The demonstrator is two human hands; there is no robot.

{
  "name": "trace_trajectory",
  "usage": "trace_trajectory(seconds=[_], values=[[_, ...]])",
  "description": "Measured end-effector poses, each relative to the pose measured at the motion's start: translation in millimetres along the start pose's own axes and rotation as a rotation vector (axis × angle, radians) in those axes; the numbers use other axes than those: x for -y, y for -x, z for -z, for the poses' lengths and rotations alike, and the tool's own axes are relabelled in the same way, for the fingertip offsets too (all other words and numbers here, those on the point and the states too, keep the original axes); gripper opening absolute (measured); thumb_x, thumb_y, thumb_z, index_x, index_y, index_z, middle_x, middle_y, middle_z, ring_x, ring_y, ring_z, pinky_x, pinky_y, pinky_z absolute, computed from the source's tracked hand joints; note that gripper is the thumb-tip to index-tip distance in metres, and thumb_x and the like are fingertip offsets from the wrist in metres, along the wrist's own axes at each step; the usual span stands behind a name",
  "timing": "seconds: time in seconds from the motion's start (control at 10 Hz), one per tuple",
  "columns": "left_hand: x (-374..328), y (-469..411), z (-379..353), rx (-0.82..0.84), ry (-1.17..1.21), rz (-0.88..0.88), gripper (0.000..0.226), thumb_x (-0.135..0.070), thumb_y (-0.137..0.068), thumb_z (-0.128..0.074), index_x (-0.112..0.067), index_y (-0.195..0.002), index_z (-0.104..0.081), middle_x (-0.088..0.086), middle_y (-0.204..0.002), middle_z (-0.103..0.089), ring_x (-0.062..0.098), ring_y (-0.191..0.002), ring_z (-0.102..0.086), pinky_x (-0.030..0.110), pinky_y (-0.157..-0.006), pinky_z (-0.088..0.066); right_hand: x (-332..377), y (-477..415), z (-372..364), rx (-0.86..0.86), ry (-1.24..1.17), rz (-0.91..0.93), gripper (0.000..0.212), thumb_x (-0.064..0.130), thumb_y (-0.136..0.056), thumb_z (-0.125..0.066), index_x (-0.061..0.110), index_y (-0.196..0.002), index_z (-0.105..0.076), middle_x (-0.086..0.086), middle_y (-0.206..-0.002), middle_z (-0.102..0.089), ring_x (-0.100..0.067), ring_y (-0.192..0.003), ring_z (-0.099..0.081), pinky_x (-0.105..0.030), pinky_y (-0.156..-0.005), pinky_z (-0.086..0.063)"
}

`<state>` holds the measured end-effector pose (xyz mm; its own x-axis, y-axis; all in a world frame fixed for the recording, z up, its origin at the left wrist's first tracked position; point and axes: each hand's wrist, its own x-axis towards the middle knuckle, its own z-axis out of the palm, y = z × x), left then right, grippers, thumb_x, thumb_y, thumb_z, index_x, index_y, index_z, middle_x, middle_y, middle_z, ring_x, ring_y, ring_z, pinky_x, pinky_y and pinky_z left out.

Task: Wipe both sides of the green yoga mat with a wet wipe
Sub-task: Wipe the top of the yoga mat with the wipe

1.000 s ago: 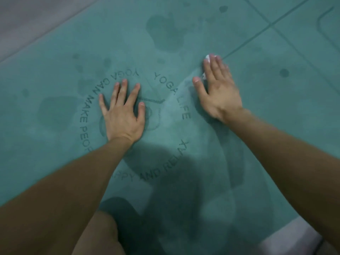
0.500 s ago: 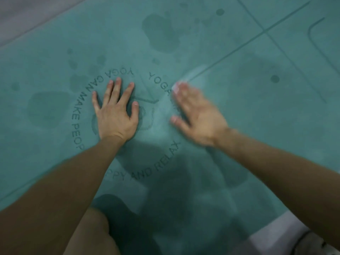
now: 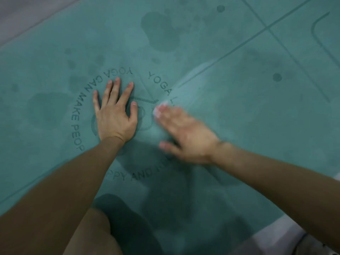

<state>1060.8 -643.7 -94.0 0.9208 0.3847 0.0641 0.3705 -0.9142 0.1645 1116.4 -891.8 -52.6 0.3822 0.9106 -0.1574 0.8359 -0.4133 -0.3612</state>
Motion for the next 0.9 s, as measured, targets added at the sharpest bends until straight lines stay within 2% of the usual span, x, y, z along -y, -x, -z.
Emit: trace_trajectory(seconds=[0.1, 0.2, 0.3, 0.4, 0.5, 0.6, 0.7, 0.8, 0.9], values=[[1, 1, 0, -0.01, 0.001, -0.004, 0.057, -0.049, -0.108, -0.032, -0.037, -0.164, -0.033, -0.002, -0.175, -0.021, 0.016, -0.163, -0.011, 0.059, -0.13, -0.006, -7, 3, -2, 0.064, 0.112, 0.35, 0.071, 0.055, -0.111, -0.032, 0.013, -0.167, -0.023, -0.005, -0.175, -0.018, -0.019, -0.163, -0.007, -0.042, -0.133, -0.008], [0, 0, 0, -0.005, -0.005, 0.002, 0.056, -0.049, -0.109, -0.031, -0.037, -0.164, -0.032, -0.003, -0.175, -0.02, 0.015, -0.163, -0.01, 0.059, -0.13, -0.006, -73, -13, 28, -0.142, 0.082, -0.222, 0.066, 0.051, -0.112, -0.021, 0.016, -0.168, -0.017, -0.004, -0.175, -0.016, -0.017, -0.163, -0.006, -0.04, -0.133, -0.005], [-1, 0, -1, -0.008, -0.012, 0.0, 0.057, -0.049, -0.109, -0.031, -0.038, -0.164, -0.031, -0.003, -0.175, -0.02, 0.015, -0.163, -0.01, 0.059, -0.13, -0.007, -88, -4, 40, -0.255, -0.04, -0.73, 0.079, 0.062, -0.108, -0.009, 0.011, -0.168, -0.009, -0.006, -0.176, -0.005, -0.018, -0.163, 0.004, -0.04, -0.132, 0.001], [0, 0, -1, -0.006, -0.008, 0.0, 0.057, -0.049, -0.108, -0.032, -0.038, -0.164, -0.032, -0.003, -0.175, -0.02, 0.015, -0.163, -0.011, 0.059, -0.13, -0.007, -13, 31, 4, -0.115, -0.056, -0.28, 0.083, 0.064, -0.108, -0.024, 0.009, -0.168, -0.007, -0.009, -0.176, -0.001, -0.021, -0.163, 0.008, -0.046, -0.132, -0.009], [1, 0, -2, -0.005, -0.015, 0.004, 0.056, -0.049, -0.108, -0.032, -0.038, -0.164, -0.032, -0.004, -0.175, -0.02, 0.015, -0.163, -0.011, 0.059, -0.13, -0.007, 22, 71, -19, 0.057, -0.03, 0.29, 0.075, 0.054, -0.109, -0.04, 0.007, -0.166, -0.024, -0.008, -0.174, -0.017, -0.021, -0.163, -0.005, -0.047, -0.131, -0.014], [1, 0, -1, -0.009, -0.013, 0.004, 0.055, -0.049, -0.109, -0.033, -0.038, -0.164, -0.032, -0.004, -0.175, -0.02, 0.015, -0.163, -0.011, 0.058, -0.13, -0.006, -39, 56, 1, -0.08, 0.019, 0.032, 0.066, 0.046, -0.111, -0.041, 0.013, -0.166, -0.026, -0.005, -0.173, -0.023, -0.019, -0.162, -0.013, -0.047, -0.131, -0.016], [0, -1, -1, -0.007, -0.007, 0.004, 0.055, -0.048, -0.11, -0.034, -0.038, -0.164, -0.032, -0.003, -0.175, -0.021, 0.016, -0.162, -0.012, 0.057, -0.13, -0.005, -94, 35, 32, -0.283, -0.04, -0.644, 0.074, 0.058, -0.11, -0.02, 0.013, -0.168, -0.015, -0.006, -0.176, -0.012, -0.018, -0.163, -0.003, -0.045, -0.132, -0.008], [1, 0, 0, 0.003, -0.022, 0.012, 0.056, -0.05, -0.109, -0.032, -0.039, -0.164, -0.03, -0.005, -0.175, -0.019, 0.015, -0.163, -0.011, 0.058, -0.13, -0.005, -48, 35, 8, -0.246, -0.081, -0.641, 0.083, 0.064, -0.107, -0.02, 0.009, -0.168, -0.005, -0.008, -0.176, 0.0, -0.021, -0.163, 0.009, -0.044, -0.132, -0.005], [1, 0, 0, 0.007, -0.024, 0.011, 0.055, -0.05, -0.109, -0.032, -0.039, -0.164, -0.031, -0.005, -0.175, -0.02, 0.015, -0.162, -0.011, 0.057, -0.13, -0.006, 32, 70, -32, -0.017, -0.066, -0.004, 0.082, 0.058, -0.108, -0.038, 0.008, -0.168, -0.013, -0.009, -0.176, -0.006, -0.023, -0.163, 0.003, -0.047, -0.131, -0.013]])
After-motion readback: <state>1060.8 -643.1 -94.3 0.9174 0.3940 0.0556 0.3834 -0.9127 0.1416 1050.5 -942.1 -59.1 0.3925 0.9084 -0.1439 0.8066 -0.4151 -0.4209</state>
